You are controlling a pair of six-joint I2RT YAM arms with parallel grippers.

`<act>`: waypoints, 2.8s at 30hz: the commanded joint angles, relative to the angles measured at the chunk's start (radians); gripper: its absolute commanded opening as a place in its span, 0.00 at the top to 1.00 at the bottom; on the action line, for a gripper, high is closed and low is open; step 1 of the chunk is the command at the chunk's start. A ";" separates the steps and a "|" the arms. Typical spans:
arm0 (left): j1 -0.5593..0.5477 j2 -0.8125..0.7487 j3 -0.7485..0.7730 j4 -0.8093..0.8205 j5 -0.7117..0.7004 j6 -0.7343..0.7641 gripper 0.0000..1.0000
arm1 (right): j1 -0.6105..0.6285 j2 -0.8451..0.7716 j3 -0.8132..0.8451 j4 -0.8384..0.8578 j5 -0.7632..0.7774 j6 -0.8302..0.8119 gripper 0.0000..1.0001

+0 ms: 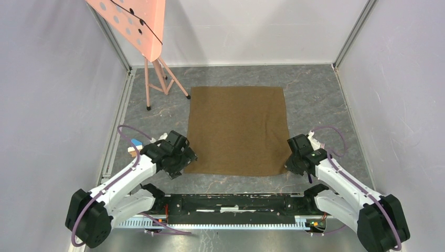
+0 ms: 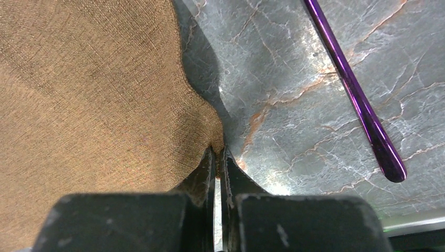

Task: Fold the napkin into a case and place the utensils inside
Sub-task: Pick up the flattened napkin from the center of the board, then fold and flatten the napkin at the center of the board.

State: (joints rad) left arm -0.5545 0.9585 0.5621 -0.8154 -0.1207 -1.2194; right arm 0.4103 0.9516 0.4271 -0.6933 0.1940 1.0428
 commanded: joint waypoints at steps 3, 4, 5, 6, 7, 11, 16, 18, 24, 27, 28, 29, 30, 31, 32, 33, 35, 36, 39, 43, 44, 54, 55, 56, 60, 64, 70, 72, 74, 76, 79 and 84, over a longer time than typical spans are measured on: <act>-0.004 0.065 0.078 0.114 -0.021 0.170 0.00 | 0.002 -0.058 -0.038 0.041 0.044 -0.014 1.00; -0.002 0.085 0.079 0.144 0.008 0.235 0.00 | 0.002 -0.064 -0.040 0.043 0.044 -0.012 1.00; 0.001 0.101 0.079 0.148 0.020 0.262 0.00 | 0.002 -0.071 -0.043 0.043 0.042 -0.011 1.00; 0.009 0.126 0.081 0.138 0.022 0.262 0.00 | 0.001 -0.074 -0.043 0.045 0.045 -0.010 1.00; 0.021 0.150 0.085 0.124 0.030 0.245 0.00 | 0.002 -0.076 -0.043 0.044 0.046 -0.010 1.00; 0.050 0.277 0.132 0.047 0.063 0.168 0.33 | 0.003 -0.070 -0.040 0.050 0.043 -0.007 1.00; 0.049 0.284 0.130 -0.011 0.039 0.033 0.39 | 0.002 -0.053 -0.046 0.059 0.029 0.000 1.00; 0.049 0.257 0.128 -0.033 0.007 0.002 0.40 | 0.001 -0.047 -0.047 0.059 0.032 -0.003 1.00; 0.049 0.179 0.053 -0.035 -0.016 -0.074 0.40 | 0.002 -0.037 -0.041 0.057 0.041 -0.009 1.00; 0.052 0.210 0.052 -0.014 -0.027 -0.075 0.48 | 0.001 -0.030 -0.042 0.069 0.037 -0.009 1.00; 0.053 0.226 0.063 -0.014 -0.032 -0.073 0.48 | 0.002 -0.027 -0.042 0.071 0.034 -0.010 1.00; 0.054 0.246 0.071 -0.014 -0.033 -0.069 0.49 | 0.001 -0.025 -0.041 0.071 0.032 -0.010 1.00; 0.054 0.262 0.074 -0.014 -0.028 -0.068 0.49 | 0.002 -0.022 -0.042 0.071 0.032 -0.010 1.00; 0.054 0.279 0.076 -0.014 -0.021 -0.068 0.49 | 0.002 -0.022 -0.040 0.071 0.032 -0.010 1.00; 0.054 0.290 0.073 -0.013 -0.018 -0.069 0.49 | 0.002 -0.022 -0.040 0.068 0.035 -0.011 1.00; 0.054 0.300 0.068 -0.016 -0.015 -0.074 0.49 | 0.001 -0.022 -0.039 0.065 0.039 -0.012 1.00; 0.053 0.306 0.055 -0.015 -0.016 -0.085 0.49 | 0.001 -0.026 -0.040 0.064 0.043 -0.011 1.00; 0.053 0.306 0.049 -0.014 -0.016 -0.091 0.48 | 0.002 -0.027 -0.040 0.063 0.046 -0.011 1.00; 0.054 0.313 0.030 0.021 -0.017 -0.094 0.48 | 0.002 -0.031 -0.040 0.063 0.048 -0.010 1.00; 0.057 0.352 0.016 0.079 -0.061 -0.059 0.53 | 0.002 -0.029 -0.041 0.067 0.042 -0.012 1.00; 0.056 0.363 0.014 0.093 -0.069 -0.045 0.55 | 0.002 -0.029 -0.041 0.066 0.041 -0.012 1.00; 0.071 0.272 0.006 0.204 -0.100 0.087 0.98 | 0.002 -0.105 -0.062 0.108 0.046 -0.060 1.00; 0.072 0.240 0.026 0.197 -0.096 0.106 0.98 | 0.002 -0.123 -0.057 0.114 0.045 -0.073 1.00; 0.072 0.204 0.046 0.187 -0.094 0.125 0.98 | 0.002 -0.148 -0.048 0.117 0.048 -0.087 1.00; 0.072 0.041 0.149 0.172 -0.031 0.257 0.98 | 0.002 -0.271 0.002 0.142 0.048 -0.168 1.00; 0.071 -0.153 0.265 0.178 0.019 0.375 0.98 | 0.002 -0.444 0.092 0.233 0.021 -0.317 1.00; 0.072 -0.348 0.526 0.190 0.092 0.528 0.98 | 0.001 -0.710 0.249 0.402 -0.078 -0.466 1.00; 0.071 -0.393 0.603 0.200 0.113 0.556 0.98 | 0.000 -0.747 0.318 0.461 -0.143 -0.494 1.00; 0.071 -0.424 0.675 0.227 0.156 0.573 0.98 | 0.001 -0.749 0.421 0.483 -0.184 -0.518 1.00; 0.071 -0.446 0.738 0.250 0.185 0.572 0.98 | -0.003 -0.730 0.516 0.481 -0.214 -0.537 1.00; 0.071 -0.457 0.822 0.286 0.213 0.558 0.98 | -0.024 -0.690 0.644 0.500 -0.291 -0.537 1.00; 0.071 -0.436 0.833 0.317 0.149 0.520 0.98 | -0.091 -0.666 0.637 0.528 -0.269 -0.486 1.00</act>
State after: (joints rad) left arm -0.4873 0.4927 1.4014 -0.5293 0.0582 -0.7166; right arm 0.3580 0.2390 1.0920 -0.1867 -0.0650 0.5457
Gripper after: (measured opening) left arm 0.046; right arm 0.018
